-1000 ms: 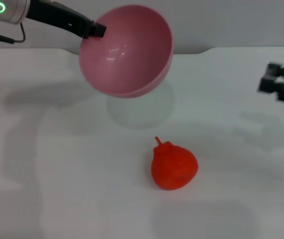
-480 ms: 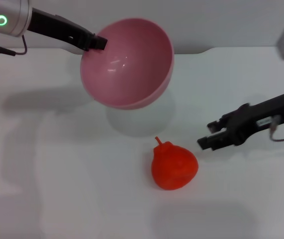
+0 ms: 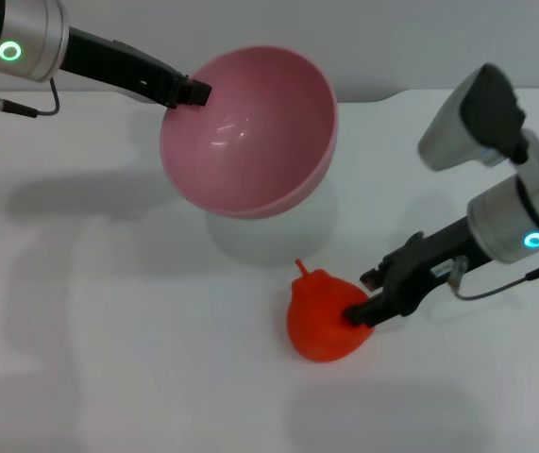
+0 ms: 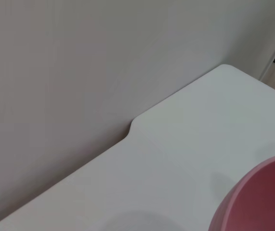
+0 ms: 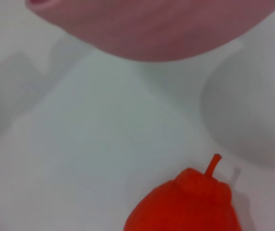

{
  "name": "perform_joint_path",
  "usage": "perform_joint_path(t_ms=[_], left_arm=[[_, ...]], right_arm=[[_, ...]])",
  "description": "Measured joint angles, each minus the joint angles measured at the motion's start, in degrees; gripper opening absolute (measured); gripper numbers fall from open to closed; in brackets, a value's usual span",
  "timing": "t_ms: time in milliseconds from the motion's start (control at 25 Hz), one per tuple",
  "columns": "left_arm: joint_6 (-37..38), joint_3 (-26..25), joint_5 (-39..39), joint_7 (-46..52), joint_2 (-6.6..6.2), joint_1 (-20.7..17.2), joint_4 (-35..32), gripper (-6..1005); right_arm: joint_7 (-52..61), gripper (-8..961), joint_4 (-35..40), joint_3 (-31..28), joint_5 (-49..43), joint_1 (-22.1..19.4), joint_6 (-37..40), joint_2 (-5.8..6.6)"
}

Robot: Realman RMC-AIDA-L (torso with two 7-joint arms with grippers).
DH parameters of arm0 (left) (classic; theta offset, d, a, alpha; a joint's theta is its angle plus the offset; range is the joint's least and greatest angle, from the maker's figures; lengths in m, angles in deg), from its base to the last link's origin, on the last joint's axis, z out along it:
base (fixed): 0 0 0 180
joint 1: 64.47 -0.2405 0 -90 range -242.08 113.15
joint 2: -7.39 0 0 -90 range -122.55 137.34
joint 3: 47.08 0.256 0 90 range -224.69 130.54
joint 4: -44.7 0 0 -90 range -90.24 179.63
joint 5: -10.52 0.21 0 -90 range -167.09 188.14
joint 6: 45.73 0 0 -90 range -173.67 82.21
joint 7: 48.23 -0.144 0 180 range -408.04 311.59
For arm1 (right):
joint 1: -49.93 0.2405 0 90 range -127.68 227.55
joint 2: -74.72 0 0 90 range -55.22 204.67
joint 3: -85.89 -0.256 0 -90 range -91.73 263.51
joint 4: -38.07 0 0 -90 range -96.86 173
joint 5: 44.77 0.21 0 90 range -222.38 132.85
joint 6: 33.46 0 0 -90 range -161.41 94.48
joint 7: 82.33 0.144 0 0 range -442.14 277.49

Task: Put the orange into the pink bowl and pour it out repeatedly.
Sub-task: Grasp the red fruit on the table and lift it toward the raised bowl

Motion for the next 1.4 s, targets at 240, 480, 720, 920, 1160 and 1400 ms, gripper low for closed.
perform_joint_path(t_ms=[240,480,720,920,1160,1400], left_arm=[[0.1,0.0,0.0,-0.2,0.57,-0.1,0.0,43],[0.2,0.0,0.0,-0.4,0.72,-0.5,0.0,43],[0.2,0.0,0.0,-0.6,0.71,-1.0,0.0,43],[0.2,0.0,0.0,-0.6,0.69,-1.3,0.0,43],[-0.3,0.0,0.0,-0.6,0.39,-1.5,0.4,43],[-0.9,0.1,0.0,-0.8,0.32,-1.6,0.5,43]], right_arm=[[0.5,619,-2.8,5.1,1.8,0.1,-4.2,-0.18],[-0.1,544,-1.8,7.7,4.0,-1.4,-6.6,-0.16],[-0.1,244,-0.7,7.8,4.3,-1.8,-6.4,-0.16],[0.4,108,4.2,7.8,5.5,-3.9,-3.5,-0.16],[1.1,76,22.3,6.8,11.9,-11.7,6.1,-0.03],[0.6,55,33.1,-3.3,20.4,-15.0,16.0,-0.14]])
